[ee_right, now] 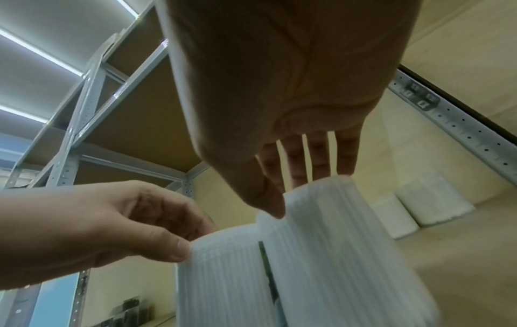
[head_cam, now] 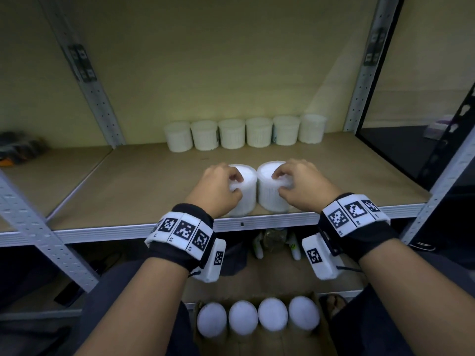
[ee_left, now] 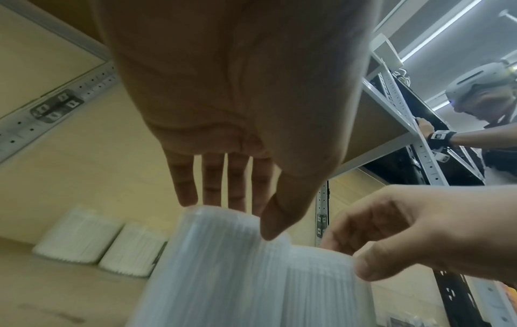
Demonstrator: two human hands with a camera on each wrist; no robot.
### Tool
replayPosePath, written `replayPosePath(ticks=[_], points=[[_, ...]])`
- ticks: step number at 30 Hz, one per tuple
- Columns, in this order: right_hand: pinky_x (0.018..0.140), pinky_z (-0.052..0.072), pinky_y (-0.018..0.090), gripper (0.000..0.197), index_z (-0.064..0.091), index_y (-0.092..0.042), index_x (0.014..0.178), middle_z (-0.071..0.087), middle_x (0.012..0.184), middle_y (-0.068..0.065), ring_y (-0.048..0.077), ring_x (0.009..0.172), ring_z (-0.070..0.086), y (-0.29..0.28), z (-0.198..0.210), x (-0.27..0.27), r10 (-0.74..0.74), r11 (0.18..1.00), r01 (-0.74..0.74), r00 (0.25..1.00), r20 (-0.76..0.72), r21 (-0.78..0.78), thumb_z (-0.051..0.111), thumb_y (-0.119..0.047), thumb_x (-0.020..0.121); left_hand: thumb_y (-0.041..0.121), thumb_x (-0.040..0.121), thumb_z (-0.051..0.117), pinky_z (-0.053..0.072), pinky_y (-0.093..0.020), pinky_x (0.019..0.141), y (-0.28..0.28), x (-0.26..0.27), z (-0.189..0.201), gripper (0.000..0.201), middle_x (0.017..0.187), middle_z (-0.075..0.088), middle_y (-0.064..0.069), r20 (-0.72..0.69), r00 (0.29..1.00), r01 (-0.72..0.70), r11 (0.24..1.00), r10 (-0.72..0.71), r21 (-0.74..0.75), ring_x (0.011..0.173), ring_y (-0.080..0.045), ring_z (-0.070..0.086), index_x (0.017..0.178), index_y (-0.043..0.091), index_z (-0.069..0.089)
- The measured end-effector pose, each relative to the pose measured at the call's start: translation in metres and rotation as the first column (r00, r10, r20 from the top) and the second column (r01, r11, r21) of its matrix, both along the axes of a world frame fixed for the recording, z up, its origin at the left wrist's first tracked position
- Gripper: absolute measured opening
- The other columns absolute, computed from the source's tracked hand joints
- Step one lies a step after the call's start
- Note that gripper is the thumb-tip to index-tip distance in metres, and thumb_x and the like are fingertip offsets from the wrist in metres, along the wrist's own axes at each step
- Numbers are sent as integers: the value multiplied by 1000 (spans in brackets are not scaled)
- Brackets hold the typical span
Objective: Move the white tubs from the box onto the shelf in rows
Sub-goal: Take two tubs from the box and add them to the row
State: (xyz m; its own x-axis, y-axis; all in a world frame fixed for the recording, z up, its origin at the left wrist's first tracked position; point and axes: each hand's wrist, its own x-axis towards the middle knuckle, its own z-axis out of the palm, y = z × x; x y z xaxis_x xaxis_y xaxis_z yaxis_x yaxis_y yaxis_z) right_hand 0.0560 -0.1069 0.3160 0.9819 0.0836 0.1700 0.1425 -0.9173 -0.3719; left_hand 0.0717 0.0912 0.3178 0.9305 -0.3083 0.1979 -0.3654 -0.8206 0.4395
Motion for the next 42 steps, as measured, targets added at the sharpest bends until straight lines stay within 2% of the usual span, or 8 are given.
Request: replayPosePath(ticks=[2, 8, 14, 18, 22, 28, 36, 42], points=[[102, 39, 33, 34, 64, -19, 119, 58, 123, 1, 19, 123, 45, -1, 1, 1, -7, 1000, 7, 1000, 1, -9, 57, -16, 85, 17, 86, 58, 33, -20, 89, -1, 0, 0, 26, 118, 58, 0, 6, 1000, 6, 1000, -6, 3, 117, -16, 47, 110, 19, 66], [100, 40, 30, 32, 64, -16, 119, 61, 123, 0, 17, 122, 47, -11, 3, 4, -56, 998, 56, 998, 14, -7, 59, -19, 87, 15, 89, 58, 36, -25, 97, -14, 11, -3, 24, 125, 58, 0, 17, 999, 37, 999, -37, 0, 122, -18, 47, 111, 20, 66], [90, 44, 24, 31, 67, -16, 118, 65, 123, 2, 19, 113, 60, -40, 7, 20, -159, 987, 159, 987, -25, 30, 62, -19, 87, 17, 90, 58, 40, -24, 94, -49, 41, -5, 25, 129, 57, -1, 0, 995, 96, 995, -96, 7, 117, -17, 54, 113, 21, 66], [98, 47, 32, 31, 66, -15, 118, 66, 123, 3, 21, 114, 60, -64, 9, 35, -231, 973, 231, 972, -47, 14, 62, -18, 88, 13, 90, 59, 43, -26, 96, -82, 65, -3, 26, 129, 59, -3, 4, 991, 133, 991, -133, 0, 116, -18, 57, 114, 17, 67], [98, 49, 34, 29, 67, -15, 115, 67, 120, 6, 25, 111, 61, -89, 8, 57, -288, 958, 287, 956, -50, -10, 62, -20, 87, 11, 90, 57, 44, -26, 95, -114, 92, -2, 27, 126, 61, -6, -12, 987, 163, 987, -163, 13, 114, -20, 59, 116, 14, 66], [92, 47, 33, 29, 66, -20, 116, 65, 122, 5, 25, 110, 60, -120, 7, 95, -348, 937, 344, 936, -53, -66, 60, -22, 88, 10, 90, 58, 45, -27, 97, -151, 131, -2, 28, 124, 62, -9, -25, 983, 180, 984, -180, 6, 113, -22, 60, 117, 12, 66], [89, 48, 31, 26, 68, -15, 114, 65, 120, 7, 26, 107, 61, -147, 9, 148, -352, 935, 349, 934, -55, -58, 59, -16, 90, 10, 91, 58, 45, -30, 101, -182, 183, 0, 28, 125, 64, -8, -13, 982, 188, 982, -188, 11, 116, -23, 58, 118, 10, 65], [95, 48, 30, 27, 68, -16, 115, 66, 121, 5, 24, 111, 60, -157, 10, 175, -338, 940, 334, 940, -40, -73, 58, -17, 90, 11, 90, 59, 45, -28, 99, -194, 210, -2, 29, 124, 64, -8, -26, 982, 188, 982, -188, 10, 115, -22, 59, 119, 10, 65]])
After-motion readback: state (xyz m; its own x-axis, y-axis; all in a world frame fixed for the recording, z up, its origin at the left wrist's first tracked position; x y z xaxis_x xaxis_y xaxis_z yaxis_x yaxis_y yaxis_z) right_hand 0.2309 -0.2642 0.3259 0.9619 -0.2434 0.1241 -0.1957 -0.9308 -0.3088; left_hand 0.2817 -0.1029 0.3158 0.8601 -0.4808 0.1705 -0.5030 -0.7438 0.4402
